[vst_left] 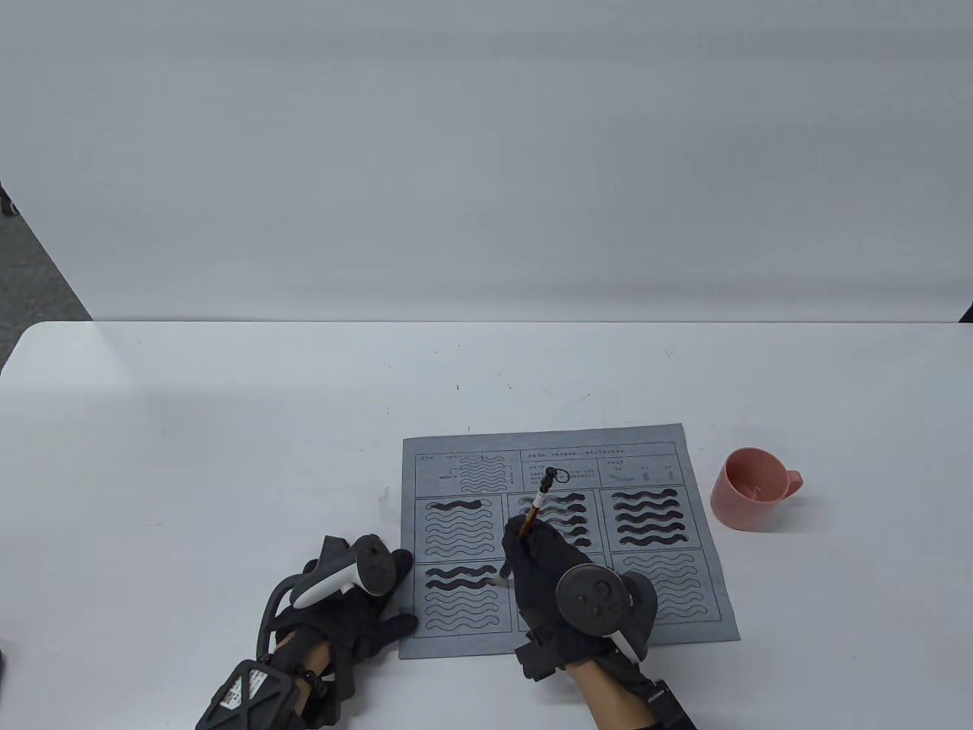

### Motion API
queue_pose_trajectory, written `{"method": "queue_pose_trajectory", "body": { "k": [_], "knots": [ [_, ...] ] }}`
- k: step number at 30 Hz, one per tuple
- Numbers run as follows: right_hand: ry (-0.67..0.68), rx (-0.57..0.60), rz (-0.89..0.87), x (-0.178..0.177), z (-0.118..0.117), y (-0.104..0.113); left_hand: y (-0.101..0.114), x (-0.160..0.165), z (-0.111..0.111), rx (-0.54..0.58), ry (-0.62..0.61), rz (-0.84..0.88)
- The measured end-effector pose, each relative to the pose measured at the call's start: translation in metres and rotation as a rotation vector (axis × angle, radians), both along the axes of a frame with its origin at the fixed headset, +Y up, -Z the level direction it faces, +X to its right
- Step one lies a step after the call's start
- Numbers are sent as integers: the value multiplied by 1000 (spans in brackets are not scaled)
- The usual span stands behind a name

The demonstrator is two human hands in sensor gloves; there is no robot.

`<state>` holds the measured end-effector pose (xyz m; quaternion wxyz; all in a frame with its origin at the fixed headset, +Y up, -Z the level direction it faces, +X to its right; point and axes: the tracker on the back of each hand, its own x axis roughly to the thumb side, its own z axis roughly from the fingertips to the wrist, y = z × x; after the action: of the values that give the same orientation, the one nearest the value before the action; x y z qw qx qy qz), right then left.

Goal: Trace patterns on water writing practice cloth with Chinese brush

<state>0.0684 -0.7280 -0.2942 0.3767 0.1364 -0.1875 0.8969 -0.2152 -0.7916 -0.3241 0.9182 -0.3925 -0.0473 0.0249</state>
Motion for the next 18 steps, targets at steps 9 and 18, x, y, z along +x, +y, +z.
{"method": "queue_pose_trajectory", "body": {
  "k": [9, 18],
  "knots": [
    [164, -34, -173, -10, 4, 4, 0, 0, 0, 0, 0, 0],
    [218, -88, -247, -20, 8, 3, 0, 0, 0, 0, 0, 0]
  ]
}}
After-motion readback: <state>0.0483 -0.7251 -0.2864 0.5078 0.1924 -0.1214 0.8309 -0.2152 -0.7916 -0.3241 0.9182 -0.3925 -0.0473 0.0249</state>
